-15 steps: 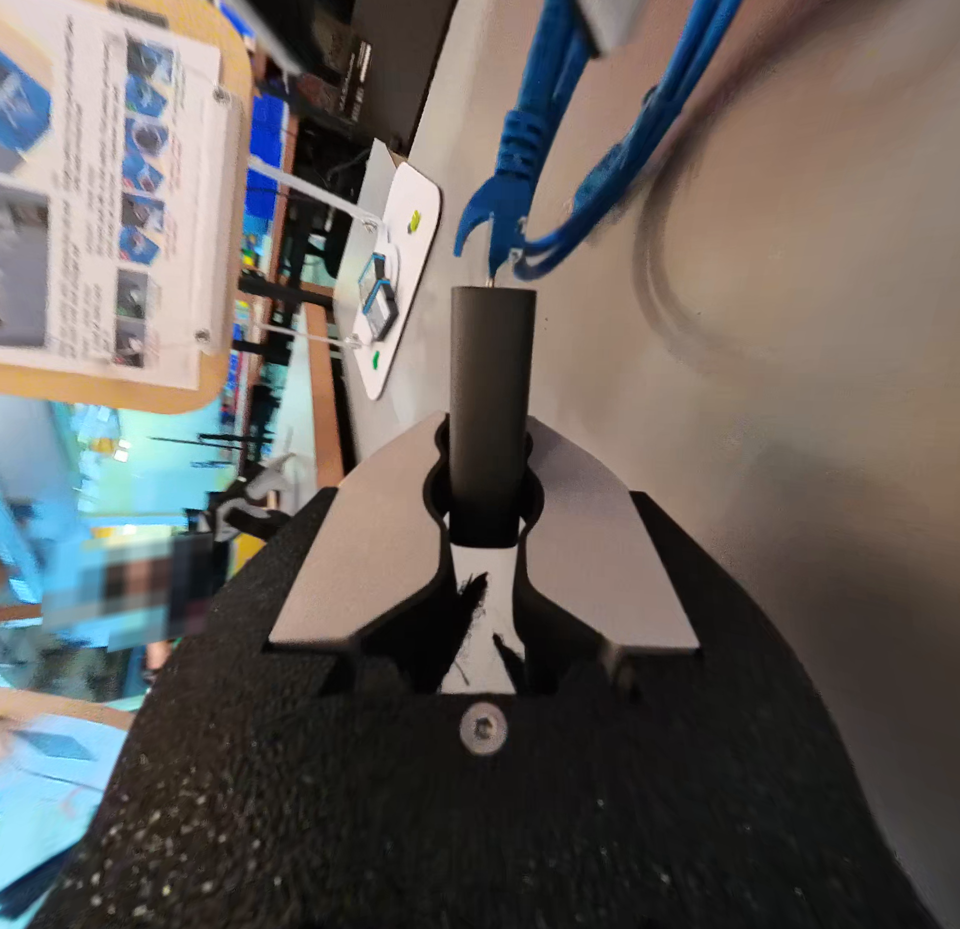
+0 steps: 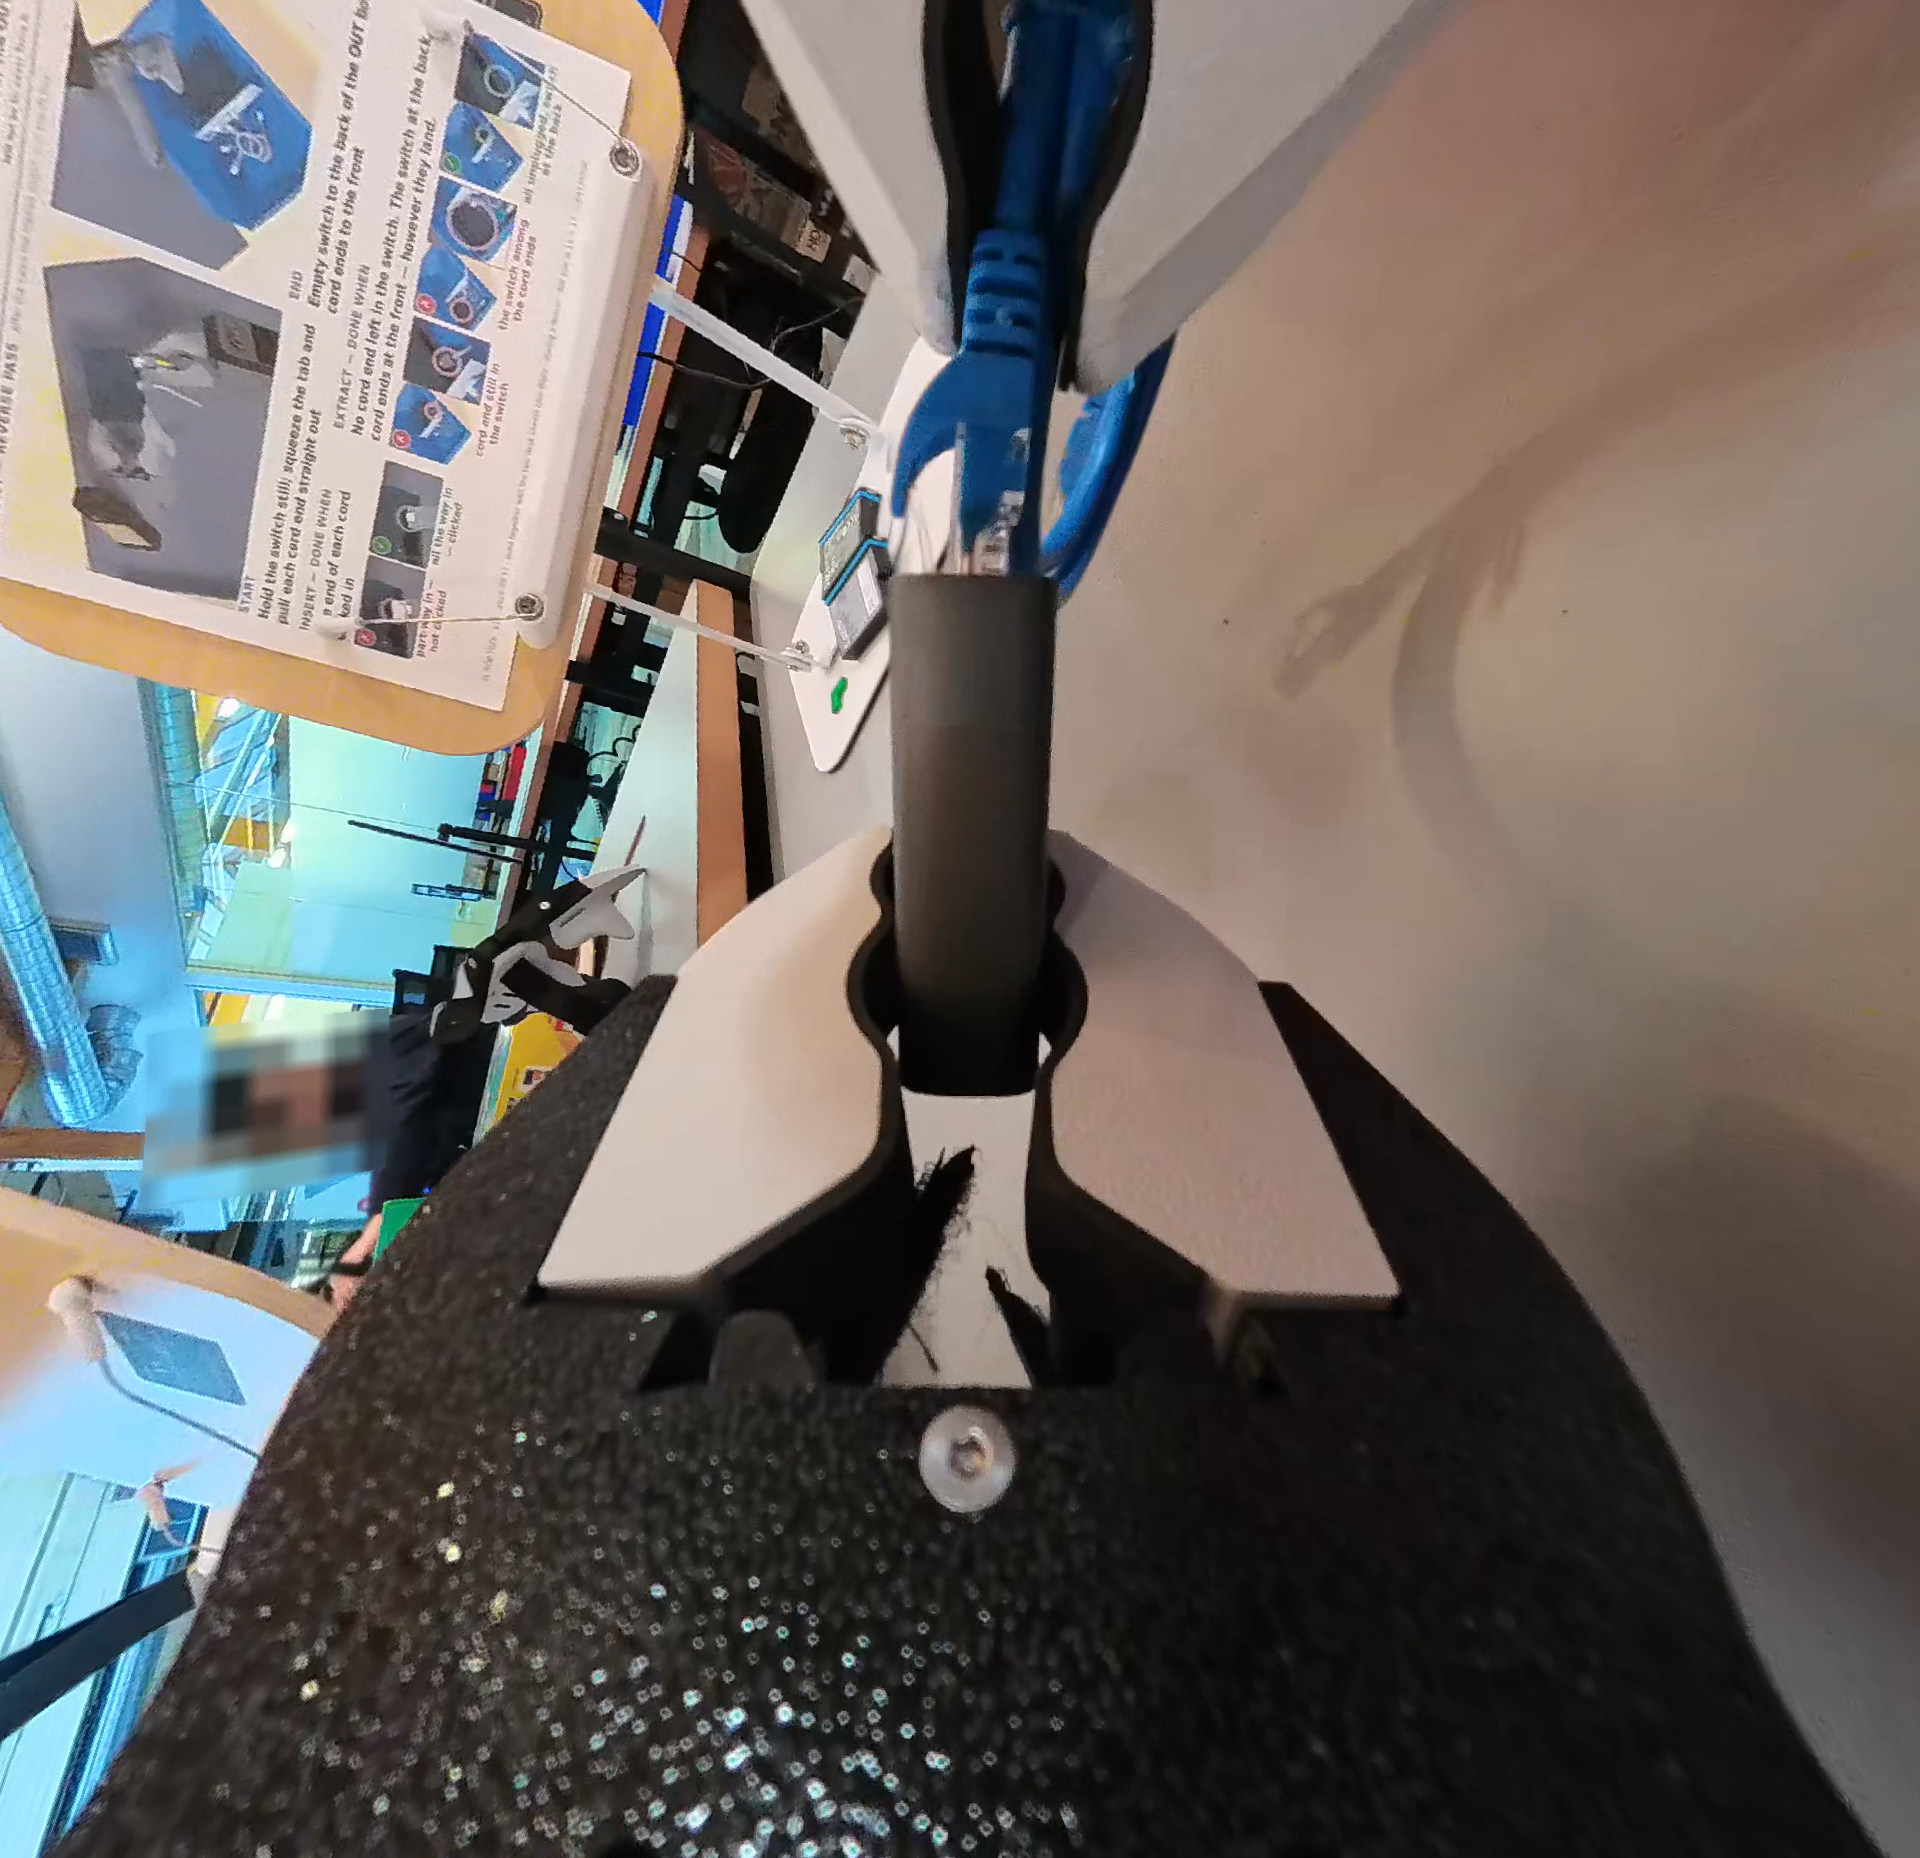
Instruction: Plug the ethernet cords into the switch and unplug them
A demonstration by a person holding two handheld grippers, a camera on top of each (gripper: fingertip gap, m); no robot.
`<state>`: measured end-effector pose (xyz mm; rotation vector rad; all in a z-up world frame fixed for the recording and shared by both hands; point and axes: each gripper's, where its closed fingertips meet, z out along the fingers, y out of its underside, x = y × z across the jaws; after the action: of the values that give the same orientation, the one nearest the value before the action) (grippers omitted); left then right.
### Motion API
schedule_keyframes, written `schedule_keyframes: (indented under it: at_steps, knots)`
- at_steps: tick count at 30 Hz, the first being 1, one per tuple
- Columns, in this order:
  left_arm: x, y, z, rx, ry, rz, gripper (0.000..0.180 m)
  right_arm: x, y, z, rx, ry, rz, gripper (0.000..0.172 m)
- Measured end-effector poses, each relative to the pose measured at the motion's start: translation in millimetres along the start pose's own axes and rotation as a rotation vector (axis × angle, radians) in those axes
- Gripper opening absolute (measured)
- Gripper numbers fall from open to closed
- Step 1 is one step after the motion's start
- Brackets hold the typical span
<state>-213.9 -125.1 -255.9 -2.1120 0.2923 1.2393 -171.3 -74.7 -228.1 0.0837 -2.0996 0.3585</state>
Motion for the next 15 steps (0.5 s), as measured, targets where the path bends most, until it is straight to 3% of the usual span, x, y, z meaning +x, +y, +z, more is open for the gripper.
schedule_keyframes:
  at_steps: [15]
  knots:
    - [9.4, -3.9, 1.3, -0.027, 0.038, -0.006, 0.021, -4.7, 8.9, 4.4, -0.108, -0.025, -0.012, 0.007]
